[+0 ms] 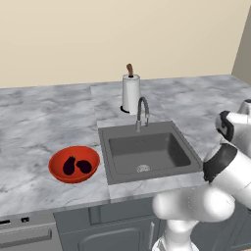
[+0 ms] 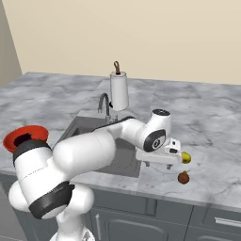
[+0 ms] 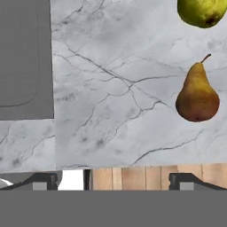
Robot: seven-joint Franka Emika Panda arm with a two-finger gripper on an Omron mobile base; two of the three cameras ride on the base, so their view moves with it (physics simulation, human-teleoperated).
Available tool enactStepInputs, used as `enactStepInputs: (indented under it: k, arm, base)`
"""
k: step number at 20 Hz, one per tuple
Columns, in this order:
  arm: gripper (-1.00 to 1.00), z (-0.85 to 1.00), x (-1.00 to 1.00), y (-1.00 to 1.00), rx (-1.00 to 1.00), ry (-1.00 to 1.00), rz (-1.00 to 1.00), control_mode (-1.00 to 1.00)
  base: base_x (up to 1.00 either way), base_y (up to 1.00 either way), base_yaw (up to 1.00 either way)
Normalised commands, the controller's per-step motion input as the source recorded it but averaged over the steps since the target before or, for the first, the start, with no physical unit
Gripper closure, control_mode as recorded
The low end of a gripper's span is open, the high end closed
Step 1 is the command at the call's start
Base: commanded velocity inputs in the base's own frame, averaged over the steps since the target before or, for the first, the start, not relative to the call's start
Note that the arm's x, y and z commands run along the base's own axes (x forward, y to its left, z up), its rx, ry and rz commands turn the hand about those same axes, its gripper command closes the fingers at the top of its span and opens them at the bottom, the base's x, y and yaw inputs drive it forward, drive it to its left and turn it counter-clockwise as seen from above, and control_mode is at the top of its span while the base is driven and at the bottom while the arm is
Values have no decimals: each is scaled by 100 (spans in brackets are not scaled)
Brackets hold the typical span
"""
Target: There is a mixed pile of frozen fruits and vegetables on the counter. Locate all the frozen vegetables and place the items in a bowl on the counter. Take all the frozen fruits and defrost them in a running sink.
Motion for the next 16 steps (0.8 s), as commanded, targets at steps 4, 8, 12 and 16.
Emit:
enactStepInputs:
  k: [4, 8, 12, 16]
  arm:
    - [-100, 4, -3, -78, -2, 0, -10, -100]
    - [-100, -1, 0, -21, 0, -1, 0, -100]
    - [-100, -9, 11, -34, 1, -3, 0, -100]
    - [-100, -28, 31, -23, 0, -8, 0, -100]
  base:
    - [0, 0, 0]
    - [0, 0, 0]
    - [0, 0, 0]
    - [0, 0, 0]
